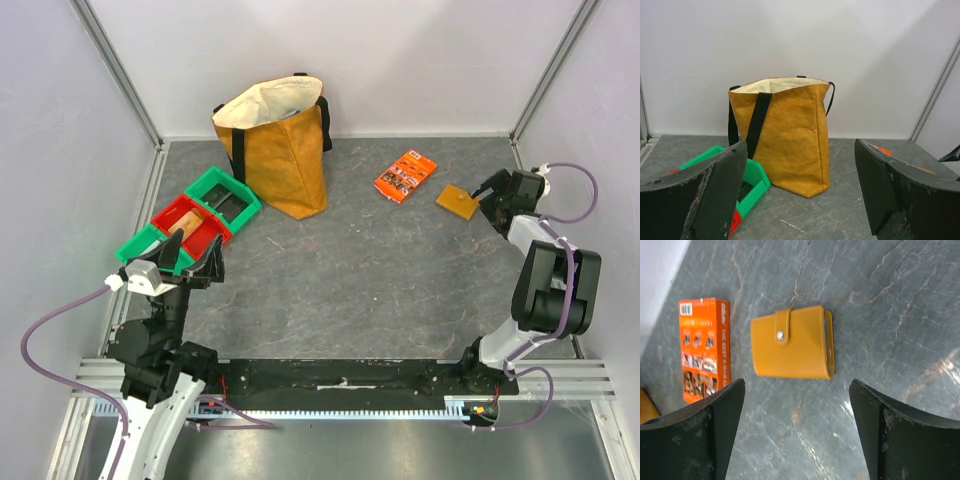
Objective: Take the credit cards out of the card holder
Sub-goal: Move the card holder to the center of the board.
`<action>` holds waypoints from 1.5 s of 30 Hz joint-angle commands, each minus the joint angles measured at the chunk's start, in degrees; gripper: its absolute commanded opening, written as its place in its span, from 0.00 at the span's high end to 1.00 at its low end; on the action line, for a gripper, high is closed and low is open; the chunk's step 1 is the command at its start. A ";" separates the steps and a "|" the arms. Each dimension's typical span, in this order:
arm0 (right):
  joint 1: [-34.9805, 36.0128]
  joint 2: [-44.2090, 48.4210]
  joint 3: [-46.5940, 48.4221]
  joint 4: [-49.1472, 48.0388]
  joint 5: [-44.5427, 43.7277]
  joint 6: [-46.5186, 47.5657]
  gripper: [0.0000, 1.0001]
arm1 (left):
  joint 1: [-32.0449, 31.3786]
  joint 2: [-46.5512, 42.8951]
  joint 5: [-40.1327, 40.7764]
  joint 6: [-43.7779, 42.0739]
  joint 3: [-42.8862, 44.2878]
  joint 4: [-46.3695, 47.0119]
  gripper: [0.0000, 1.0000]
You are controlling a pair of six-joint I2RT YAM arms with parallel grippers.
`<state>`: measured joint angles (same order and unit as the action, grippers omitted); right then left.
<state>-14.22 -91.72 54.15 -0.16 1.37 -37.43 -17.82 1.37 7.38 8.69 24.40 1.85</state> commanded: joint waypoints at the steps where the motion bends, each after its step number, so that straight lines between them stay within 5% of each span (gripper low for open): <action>1: -3.18 -5.04 0.61 -9.41 6.45 -8.09 0.12 | -0.28 -0.22 -0.34 0.89 1.00 1.23 0.07; 11: -4.94 -13.13 -1.59 -18.64 13.13 -8.45 0.44 | -0.46 -0.05 -0.43 0.80 1.09 1.32 0.08; 23: -5.03 -16.82 -3.44 -21.46 15.86 -5.46 0.59 | -0.55 0.22 -1.05 0.63 1.00 1.41 0.09; 31: -5.47 -13.76 -6.68 -21.72 18.93 -3.44 1.00 | -0.81 0.30 -1.49 0.28 1.00 1.49 0.09; 39: -2.05 -1.37 -18.37 -23.57 25.17 -3.97 1.00 | -1.07 0.74 -4.12 0.19 0.65 2.37 0.09; 45: 10.85 8.30 -23.82 -18.65 27.37 -0.37 1.00 | -1.69 1.97 -5.79 0.10 0.82 2.55 0.10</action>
<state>-11.22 -88.97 32.12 -21.19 24.58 -41.34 -18.92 1.87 3.84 8.69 24.40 2.11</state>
